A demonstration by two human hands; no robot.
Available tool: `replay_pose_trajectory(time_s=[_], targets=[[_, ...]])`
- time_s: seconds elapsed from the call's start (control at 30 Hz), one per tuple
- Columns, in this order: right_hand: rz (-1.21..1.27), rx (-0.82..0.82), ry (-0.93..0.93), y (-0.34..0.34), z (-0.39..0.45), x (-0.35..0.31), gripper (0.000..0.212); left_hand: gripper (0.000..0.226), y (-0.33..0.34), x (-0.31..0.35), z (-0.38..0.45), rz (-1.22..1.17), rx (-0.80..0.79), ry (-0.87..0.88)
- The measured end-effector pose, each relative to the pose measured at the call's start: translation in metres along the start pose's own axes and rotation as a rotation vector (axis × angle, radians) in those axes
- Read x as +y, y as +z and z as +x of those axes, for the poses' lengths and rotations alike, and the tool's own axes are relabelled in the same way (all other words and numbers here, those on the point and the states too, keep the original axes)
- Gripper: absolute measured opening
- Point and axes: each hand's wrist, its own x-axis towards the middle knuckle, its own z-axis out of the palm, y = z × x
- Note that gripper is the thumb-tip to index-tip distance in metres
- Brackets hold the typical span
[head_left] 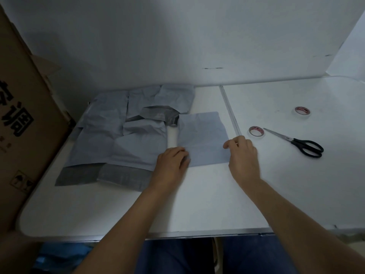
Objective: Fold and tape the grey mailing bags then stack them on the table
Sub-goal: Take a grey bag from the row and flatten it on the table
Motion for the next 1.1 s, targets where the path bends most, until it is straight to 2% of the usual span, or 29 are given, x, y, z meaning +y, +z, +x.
replay_pose_trajectory(time_s=[0.1,0.2,0.33,0.5,0.73,0.87,1.0,1.1], targets=[[0.115,-0.05,-0.167,-0.002,-0.01,-0.02,0.045,0.032,-0.001,0.003,0.0,-0.007,-0.009,0.007],[0.159,-0.149,-0.311,0.0,-0.027,-0.045,0.033,0.027,-0.002,0.003,0.0,0.004,-0.004,-0.001],[0.065,-0.25,-0.35,0.001,-0.045,-0.062,0.053,0.027,-0.003,0.004,-0.001,0.015,-0.032,-0.002],[-0.007,-0.352,-0.308,-0.006,-0.056,-0.052,0.065,0.026,-0.002,0.004,-0.001,0.011,-0.045,-0.019],[-0.049,-0.417,-0.154,-0.014,-0.062,-0.031,0.063,0.02,-0.006,0.007,-0.001,0.011,-0.051,0.022],[-0.053,-0.369,-0.074,-0.019,-0.065,-0.02,0.069,0.018,-0.008,0.009,-0.001,-0.006,-0.046,0.037],[-0.113,-0.377,-0.008,-0.025,-0.065,0.0,0.061,0.018,-0.008,0.008,0.0,-0.01,-0.042,0.031],[-0.174,-0.337,0.009,-0.031,-0.066,0.012,0.067,0.017,-0.01,0.009,-0.001,-0.007,-0.041,0.038]])
